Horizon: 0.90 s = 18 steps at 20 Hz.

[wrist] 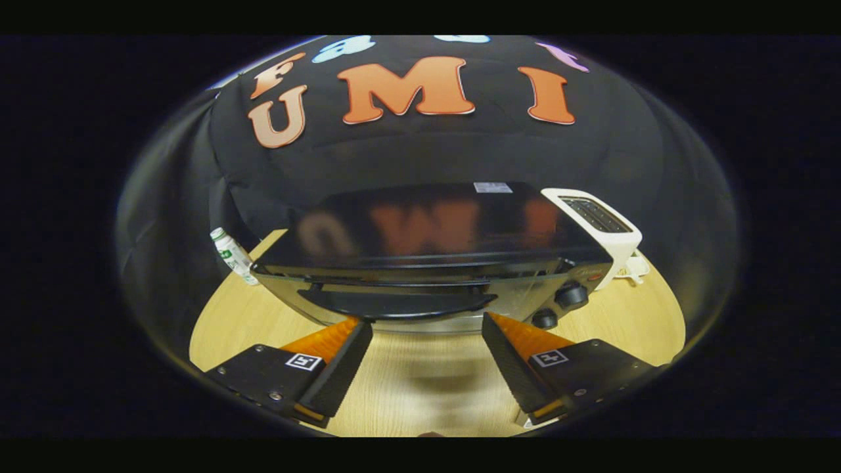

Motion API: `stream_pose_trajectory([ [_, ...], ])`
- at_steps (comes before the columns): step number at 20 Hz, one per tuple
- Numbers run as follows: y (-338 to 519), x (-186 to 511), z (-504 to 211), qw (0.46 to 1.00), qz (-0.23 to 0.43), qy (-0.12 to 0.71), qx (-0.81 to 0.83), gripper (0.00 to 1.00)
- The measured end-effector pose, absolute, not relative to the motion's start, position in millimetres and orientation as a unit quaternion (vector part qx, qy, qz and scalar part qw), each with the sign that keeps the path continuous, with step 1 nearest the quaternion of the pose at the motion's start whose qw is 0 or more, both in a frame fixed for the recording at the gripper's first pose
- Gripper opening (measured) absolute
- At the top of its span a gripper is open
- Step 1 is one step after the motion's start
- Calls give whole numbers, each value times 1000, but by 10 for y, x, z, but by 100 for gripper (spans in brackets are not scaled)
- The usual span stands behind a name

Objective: Open the toaster oven, put the food inside, and close the toaster oven door.

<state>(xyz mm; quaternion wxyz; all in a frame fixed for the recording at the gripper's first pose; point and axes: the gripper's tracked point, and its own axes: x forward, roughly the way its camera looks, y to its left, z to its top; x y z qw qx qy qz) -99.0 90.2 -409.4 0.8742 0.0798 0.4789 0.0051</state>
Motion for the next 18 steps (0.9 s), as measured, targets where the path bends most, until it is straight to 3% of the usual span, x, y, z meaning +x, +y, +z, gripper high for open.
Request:
stream_pose_trajectory([
  [5, 935, -739, -3201, 911, 39, 398, 100, 99],
  [11, 870, -241, -1844, 965, 67, 240, 84, 99],
  [18, 914, -67, -848, 980, 102, 139, 97, 98],
])
